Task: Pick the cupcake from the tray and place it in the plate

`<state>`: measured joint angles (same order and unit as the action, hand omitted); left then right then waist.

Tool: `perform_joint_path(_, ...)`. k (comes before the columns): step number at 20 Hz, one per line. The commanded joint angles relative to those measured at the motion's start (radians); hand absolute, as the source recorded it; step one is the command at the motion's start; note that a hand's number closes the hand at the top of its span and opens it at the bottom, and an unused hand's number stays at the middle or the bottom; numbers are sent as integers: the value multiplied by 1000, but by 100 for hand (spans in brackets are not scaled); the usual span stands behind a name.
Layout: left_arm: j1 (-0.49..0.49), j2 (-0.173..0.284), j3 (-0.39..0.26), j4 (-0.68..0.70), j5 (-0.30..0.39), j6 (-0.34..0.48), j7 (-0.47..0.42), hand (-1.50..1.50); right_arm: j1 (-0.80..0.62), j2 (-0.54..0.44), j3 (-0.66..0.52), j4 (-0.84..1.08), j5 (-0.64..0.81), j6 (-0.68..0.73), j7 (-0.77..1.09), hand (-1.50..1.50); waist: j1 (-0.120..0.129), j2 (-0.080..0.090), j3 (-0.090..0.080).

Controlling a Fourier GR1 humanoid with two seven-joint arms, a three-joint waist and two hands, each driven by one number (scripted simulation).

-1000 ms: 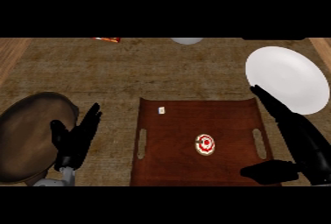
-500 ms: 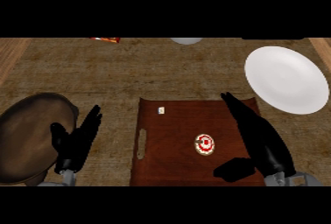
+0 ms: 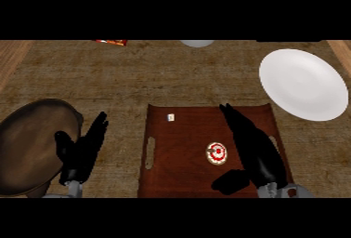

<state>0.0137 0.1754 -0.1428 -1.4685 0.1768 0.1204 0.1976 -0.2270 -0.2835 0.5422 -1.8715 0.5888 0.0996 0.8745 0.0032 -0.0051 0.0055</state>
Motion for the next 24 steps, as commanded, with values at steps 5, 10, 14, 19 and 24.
perform_joint_path(5, -13, -53, -7, 65, -29, 7, 2, 0, -5, 64, 15, 171, 148, -19, -40, -150, -1, 6, -6)
perform_joint_path(10, -4, -25, 38, 47, -16, -44, -3, 0, 39, 98, 7, 187, 187, 3, -82, -150, -2, 5, -6)
perform_joint_path(14, 13, -41, 32, 98, -40, -55, -44, 0, 15, 115, -37, 202, 165, 57, -87, -150, -2, 6, -6)
perform_joint_path(19, 17, -36, 29, 43, -41, -61, 7, 0, 47, 120, 14, 266, 192, 92, -125, 150, -1, 5, -5)
perform_joint_path(24, 27, -62, 34, 63, -56, -49, -14, 0, 28, 127, 27, 316, 285, 56, -183, 150, -2, 5, -6)
